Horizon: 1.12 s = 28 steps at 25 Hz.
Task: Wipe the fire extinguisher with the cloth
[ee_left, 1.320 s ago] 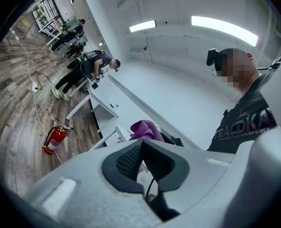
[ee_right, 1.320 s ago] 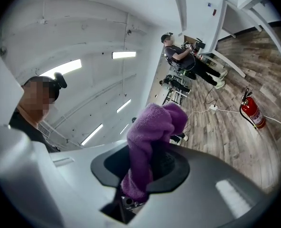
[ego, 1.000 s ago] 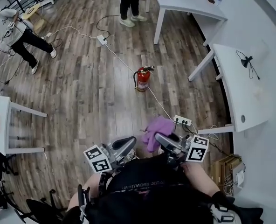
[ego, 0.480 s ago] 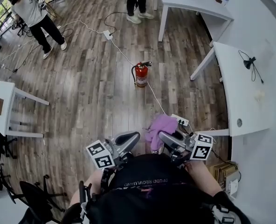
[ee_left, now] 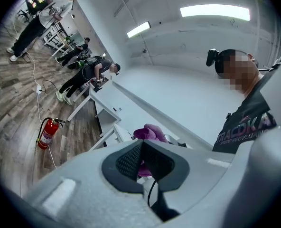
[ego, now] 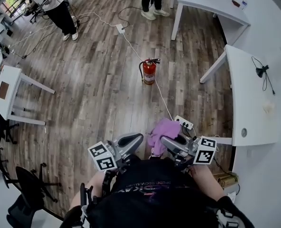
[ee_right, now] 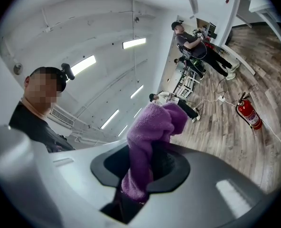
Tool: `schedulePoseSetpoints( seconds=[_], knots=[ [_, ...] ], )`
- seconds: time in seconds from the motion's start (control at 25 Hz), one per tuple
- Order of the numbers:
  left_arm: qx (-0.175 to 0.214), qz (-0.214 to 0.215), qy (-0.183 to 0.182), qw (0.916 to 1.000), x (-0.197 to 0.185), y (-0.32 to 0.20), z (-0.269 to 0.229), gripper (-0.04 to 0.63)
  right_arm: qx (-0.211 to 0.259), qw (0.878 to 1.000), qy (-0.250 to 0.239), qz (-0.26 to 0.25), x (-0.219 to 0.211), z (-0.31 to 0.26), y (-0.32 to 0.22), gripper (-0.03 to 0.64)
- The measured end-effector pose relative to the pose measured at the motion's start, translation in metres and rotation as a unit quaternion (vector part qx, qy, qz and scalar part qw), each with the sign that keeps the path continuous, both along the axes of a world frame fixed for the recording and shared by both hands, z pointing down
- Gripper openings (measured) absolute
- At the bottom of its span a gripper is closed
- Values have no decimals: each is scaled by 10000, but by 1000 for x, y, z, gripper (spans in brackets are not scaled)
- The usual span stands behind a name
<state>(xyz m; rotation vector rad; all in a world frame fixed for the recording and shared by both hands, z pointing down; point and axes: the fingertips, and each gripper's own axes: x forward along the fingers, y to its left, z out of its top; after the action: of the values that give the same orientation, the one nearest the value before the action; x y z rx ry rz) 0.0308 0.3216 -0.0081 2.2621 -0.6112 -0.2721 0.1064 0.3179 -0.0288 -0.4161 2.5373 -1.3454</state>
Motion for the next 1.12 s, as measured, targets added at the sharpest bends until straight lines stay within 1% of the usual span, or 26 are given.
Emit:
schedulePoseSetpoints(
  seconds=[0.12, 0.4, 0.68, 0.88, 1.12],
  knots=[
    [2, -75, 26, 10000, 3, 1, -2, -2, 13, 10000, 10, -68, 4, -1, 2, 92],
    [81, -62, -30, 9999, 7, -2, -10, -2, -56, 9999, -135, 29, 12, -3, 2, 92],
    [-17, 27, 5, 10000, 20, -1, -1, 0, -131, 9997, -153, 109, 26, 4, 6, 91],
    [-49, 44, 38, 10000, 23, -2, 0, 0, -154, 9997, -158, 49, 25, 5, 6, 91],
    [-38, 33, -9, 10000, 26, -2, 0, 0, -112, 9998, -172, -59, 24, 4, 7, 89]
  ],
)
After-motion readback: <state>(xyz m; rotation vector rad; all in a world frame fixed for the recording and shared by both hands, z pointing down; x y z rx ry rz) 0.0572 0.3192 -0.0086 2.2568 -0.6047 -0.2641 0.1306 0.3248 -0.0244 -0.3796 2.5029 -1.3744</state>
